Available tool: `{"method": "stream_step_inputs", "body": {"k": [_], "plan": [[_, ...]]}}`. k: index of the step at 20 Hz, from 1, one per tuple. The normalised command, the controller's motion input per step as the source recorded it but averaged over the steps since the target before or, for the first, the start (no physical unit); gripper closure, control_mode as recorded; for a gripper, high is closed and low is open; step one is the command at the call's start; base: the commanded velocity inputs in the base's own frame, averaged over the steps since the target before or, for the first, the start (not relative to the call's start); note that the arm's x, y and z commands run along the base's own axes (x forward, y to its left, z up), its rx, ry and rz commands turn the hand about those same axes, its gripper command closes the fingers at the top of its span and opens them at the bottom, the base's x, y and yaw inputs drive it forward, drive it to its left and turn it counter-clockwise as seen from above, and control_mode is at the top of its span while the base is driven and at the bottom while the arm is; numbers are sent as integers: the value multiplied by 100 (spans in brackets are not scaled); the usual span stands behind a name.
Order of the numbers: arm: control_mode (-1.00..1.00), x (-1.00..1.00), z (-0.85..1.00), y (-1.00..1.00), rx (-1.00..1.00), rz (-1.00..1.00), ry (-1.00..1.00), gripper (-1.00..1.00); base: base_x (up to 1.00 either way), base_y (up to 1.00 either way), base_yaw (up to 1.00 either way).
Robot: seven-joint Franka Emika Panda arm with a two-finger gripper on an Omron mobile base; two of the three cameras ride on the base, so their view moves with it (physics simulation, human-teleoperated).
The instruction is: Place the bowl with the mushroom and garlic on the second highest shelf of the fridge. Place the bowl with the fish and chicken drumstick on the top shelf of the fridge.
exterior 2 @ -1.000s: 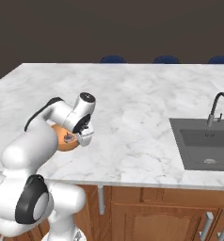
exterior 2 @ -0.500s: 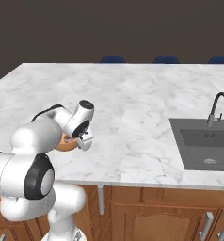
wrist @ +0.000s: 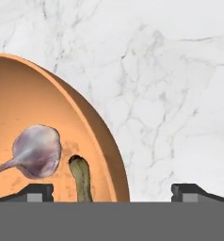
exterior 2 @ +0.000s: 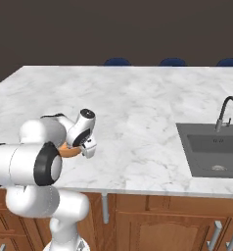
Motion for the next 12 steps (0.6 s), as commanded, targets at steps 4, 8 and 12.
{"method": "stream_step_inputs", "body": {"k": [4,8,12], "plan": [[-100,24,-21,10,0,0,0,100,0,0,0],[-100,3,-1,3,0,0,0,100,0,0,0],[-100,0,0,0,0,0,0,100,0,0,0]]}}
